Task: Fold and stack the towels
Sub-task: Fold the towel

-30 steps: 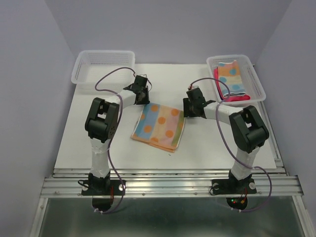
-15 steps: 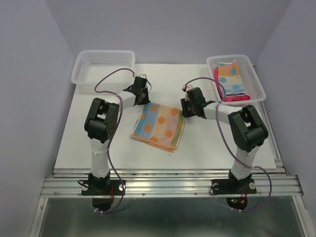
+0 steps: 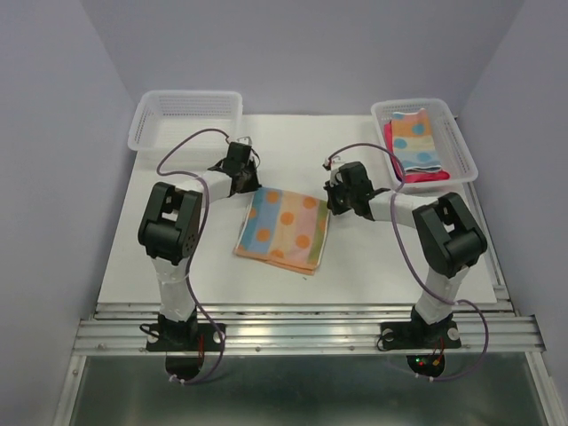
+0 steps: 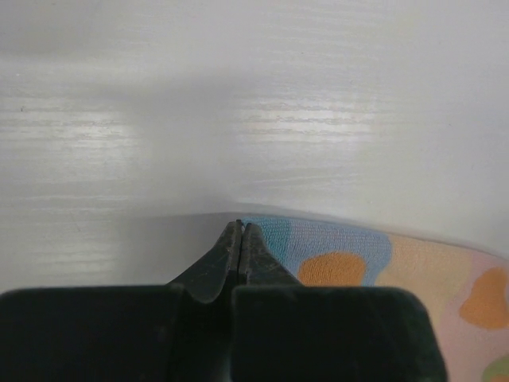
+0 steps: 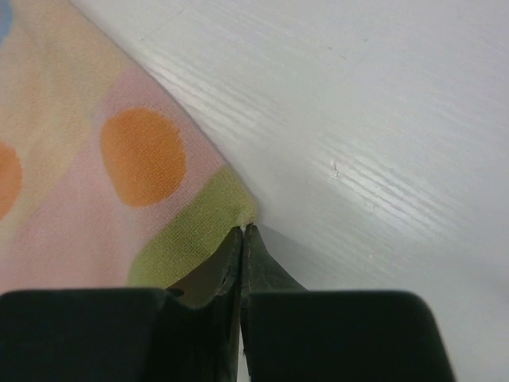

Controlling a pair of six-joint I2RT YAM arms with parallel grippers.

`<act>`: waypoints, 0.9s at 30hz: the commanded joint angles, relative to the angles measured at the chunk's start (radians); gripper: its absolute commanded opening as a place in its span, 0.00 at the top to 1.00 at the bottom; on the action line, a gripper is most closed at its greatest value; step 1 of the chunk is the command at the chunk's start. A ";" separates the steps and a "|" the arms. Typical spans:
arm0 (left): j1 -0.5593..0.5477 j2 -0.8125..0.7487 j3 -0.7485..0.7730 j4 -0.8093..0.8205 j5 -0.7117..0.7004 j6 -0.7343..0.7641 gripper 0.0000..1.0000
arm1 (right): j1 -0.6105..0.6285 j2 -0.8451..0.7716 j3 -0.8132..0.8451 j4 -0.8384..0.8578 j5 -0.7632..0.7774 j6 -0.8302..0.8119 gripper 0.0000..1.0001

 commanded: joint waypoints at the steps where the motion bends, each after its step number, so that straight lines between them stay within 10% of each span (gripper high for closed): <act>1: 0.004 -0.132 -0.059 0.067 0.038 -0.018 1.00 | -0.003 -0.096 -0.045 0.045 -0.035 0.000 0.99; 27: 0.001 -0.736 -0.667 0.214 0.006 -0.246 1.00 | 0.284 -0.504 -0.282 -0.096 0.020 0.155 0.99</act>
